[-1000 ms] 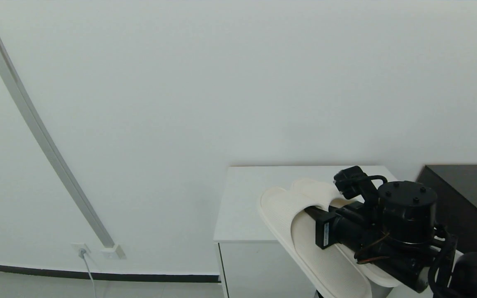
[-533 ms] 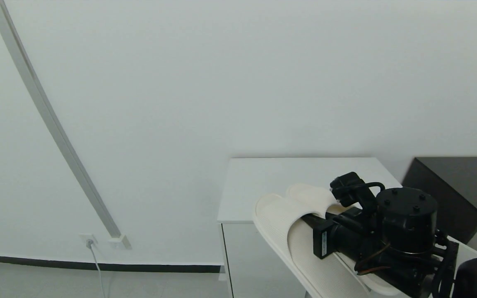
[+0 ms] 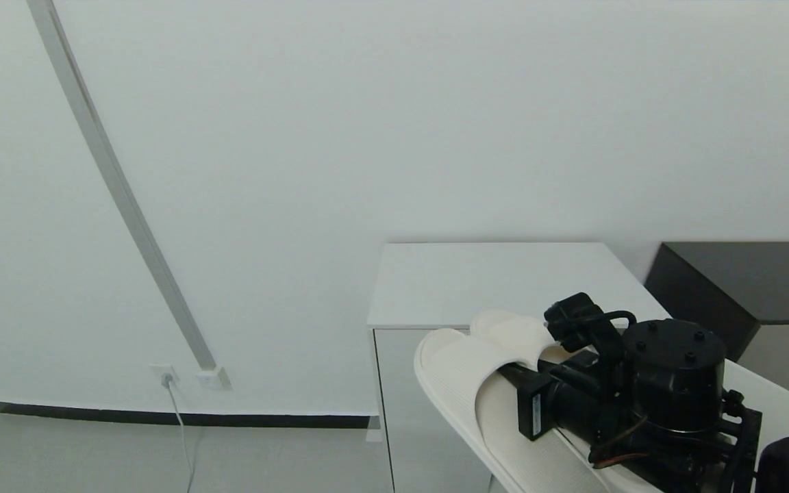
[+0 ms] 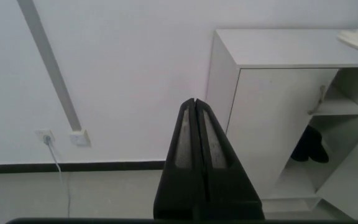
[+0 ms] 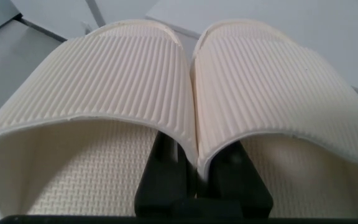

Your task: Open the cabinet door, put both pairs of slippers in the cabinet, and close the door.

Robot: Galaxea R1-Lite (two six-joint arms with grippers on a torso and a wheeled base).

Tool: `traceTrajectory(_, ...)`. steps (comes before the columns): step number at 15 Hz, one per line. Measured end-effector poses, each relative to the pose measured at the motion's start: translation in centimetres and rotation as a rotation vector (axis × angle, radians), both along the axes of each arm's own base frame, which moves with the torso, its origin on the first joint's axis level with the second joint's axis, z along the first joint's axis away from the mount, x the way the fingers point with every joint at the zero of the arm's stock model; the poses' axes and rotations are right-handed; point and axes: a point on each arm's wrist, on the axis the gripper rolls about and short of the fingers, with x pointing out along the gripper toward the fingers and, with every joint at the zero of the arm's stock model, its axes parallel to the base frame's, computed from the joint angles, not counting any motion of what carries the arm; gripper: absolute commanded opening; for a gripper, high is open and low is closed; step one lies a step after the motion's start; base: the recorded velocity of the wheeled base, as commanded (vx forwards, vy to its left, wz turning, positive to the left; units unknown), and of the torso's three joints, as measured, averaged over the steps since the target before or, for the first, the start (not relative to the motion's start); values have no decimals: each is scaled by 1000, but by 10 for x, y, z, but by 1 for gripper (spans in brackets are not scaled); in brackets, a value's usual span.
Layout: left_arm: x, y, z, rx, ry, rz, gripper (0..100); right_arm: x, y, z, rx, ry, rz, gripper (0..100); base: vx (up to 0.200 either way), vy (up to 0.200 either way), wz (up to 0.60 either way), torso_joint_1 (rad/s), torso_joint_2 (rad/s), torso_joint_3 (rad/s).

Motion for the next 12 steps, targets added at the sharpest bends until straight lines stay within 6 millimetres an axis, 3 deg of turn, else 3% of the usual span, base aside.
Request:
traceTrajectory(11,0,0,0,-1,0,5,0,-1,-1,-3,-10,6,0,0,0,0,0,0,0,0)
traceTrajectory(12,0,0,0,0,0,6,0,-1,-1,-3,-11,7,0,0,0,-200,0,2,-2,-2)
